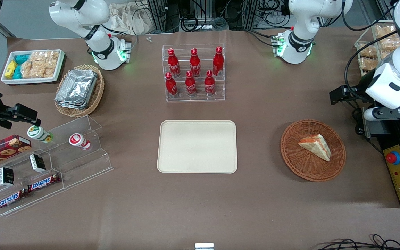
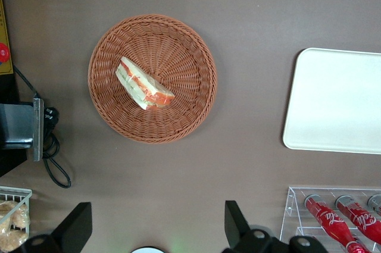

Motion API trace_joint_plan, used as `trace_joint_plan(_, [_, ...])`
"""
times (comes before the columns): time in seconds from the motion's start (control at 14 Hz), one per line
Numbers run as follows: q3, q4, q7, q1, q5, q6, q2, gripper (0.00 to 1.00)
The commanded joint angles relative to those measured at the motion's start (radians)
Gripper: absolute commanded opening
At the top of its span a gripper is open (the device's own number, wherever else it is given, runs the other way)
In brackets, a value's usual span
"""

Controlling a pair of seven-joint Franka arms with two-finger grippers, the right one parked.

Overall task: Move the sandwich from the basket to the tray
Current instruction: 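Move the left gripper down over the sandwich in the wicker basket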

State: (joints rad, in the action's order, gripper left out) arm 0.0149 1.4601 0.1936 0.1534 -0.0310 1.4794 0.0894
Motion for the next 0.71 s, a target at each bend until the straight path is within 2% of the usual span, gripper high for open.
trace_joint_plan(0.0, [0.002,0.02,0.023,0.012,0.052,0.002,-0.022,1.0])
trace_joint_plan(0.21, [-0.006,0.019,0.098,0.011,0.062,0.007,-0.008,1.0])
trace_joint_plan(0.36, [-0.001,0.043,0.27,0.002,0.054,0.04,0.018,1.0])
trace_joint_plan(0.5, [0.003,0.178,0.497,-0.003,0.057,0.164,0.004,1.0])
trace_joint_plan(0.64, [0.004,0.311,0.62,-0.031,0.063,0.298,0.007,1.0])
